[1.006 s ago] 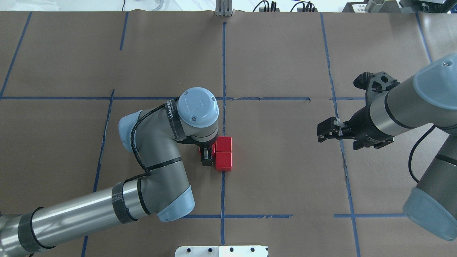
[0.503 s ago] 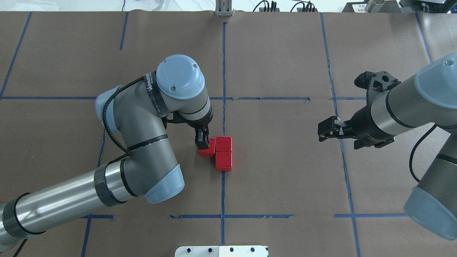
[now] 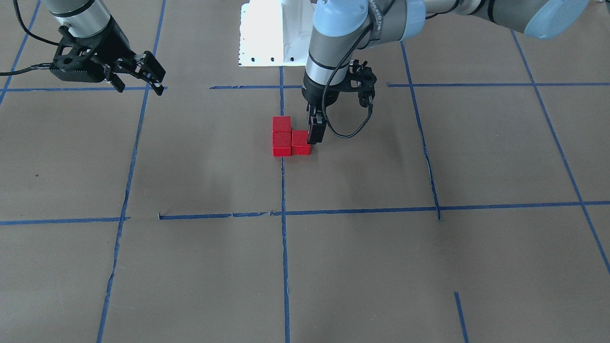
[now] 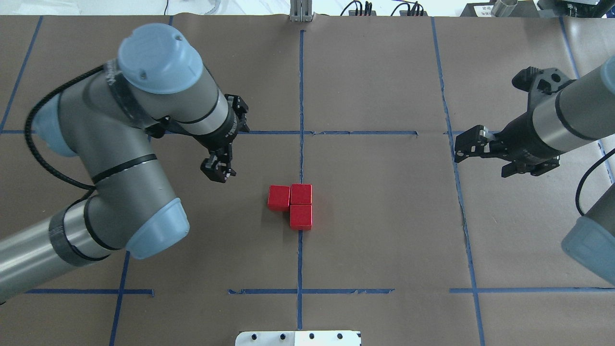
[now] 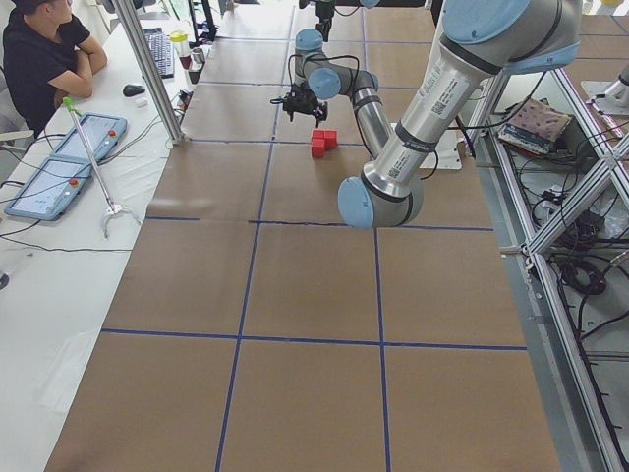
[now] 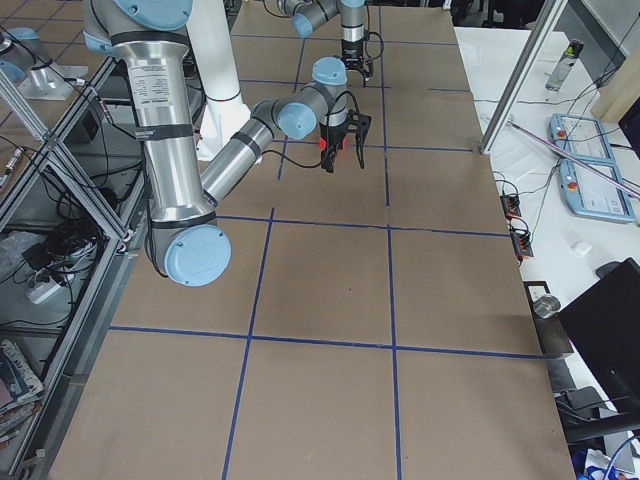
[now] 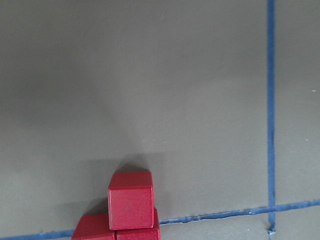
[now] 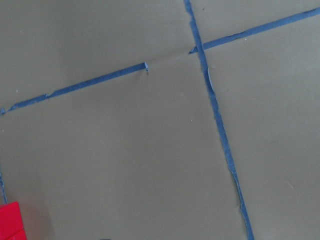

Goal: Form red blocks into L shape at center

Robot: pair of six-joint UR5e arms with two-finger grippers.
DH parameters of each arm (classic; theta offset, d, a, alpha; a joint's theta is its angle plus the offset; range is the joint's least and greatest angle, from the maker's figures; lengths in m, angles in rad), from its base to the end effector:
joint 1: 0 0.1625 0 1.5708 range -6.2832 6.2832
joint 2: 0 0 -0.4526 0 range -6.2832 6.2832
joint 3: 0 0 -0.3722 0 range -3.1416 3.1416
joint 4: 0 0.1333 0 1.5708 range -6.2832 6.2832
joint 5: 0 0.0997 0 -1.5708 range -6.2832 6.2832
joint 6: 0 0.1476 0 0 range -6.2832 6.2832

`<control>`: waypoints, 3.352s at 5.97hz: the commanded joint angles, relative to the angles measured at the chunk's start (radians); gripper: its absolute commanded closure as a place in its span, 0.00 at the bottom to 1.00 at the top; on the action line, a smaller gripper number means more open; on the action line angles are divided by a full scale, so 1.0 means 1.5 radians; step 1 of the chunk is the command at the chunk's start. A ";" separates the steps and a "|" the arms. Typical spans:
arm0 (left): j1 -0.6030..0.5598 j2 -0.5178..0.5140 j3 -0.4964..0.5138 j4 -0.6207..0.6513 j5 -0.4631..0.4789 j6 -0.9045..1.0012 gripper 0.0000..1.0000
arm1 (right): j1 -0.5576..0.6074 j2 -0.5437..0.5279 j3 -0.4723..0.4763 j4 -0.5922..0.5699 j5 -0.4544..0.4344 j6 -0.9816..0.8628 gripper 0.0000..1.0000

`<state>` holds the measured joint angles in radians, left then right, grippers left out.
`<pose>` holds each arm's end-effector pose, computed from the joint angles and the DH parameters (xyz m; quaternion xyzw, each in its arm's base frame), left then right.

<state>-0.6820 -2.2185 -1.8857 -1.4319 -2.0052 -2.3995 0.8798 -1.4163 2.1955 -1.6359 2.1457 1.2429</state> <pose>0.4611 -0.4661 0.2358 -0.2256 0.3754 -0.5507 0.7106 -0.2720 -0.4121 0.3765 -0.0283 -0.4267 0.1495 0.8915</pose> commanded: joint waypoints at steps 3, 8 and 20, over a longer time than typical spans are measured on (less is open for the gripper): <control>-0.168 0.232 -0.089 -0.005 -0.057 0.505 0.00 | 0.241 -0.033 -0.144 -0.002 0.130 -0.361 0.00; -0.569 0.354 0.066 0.005 -0.206 1.490 0.00 | 0.370 -0.149 -0.152 0.001 0.142 -0.559 0.00; -0.615 0.466 0.133 0.036 -0.235 1.709 0.00 | 0.405 -0.243 -0.198 0.006 0.183 -0.732 0.00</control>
<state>-1.6085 -1.5250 -1.6799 -1.3683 -2.3545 0.1661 1.4859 -1.7636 1.8926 -1.6294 2.4186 0.1459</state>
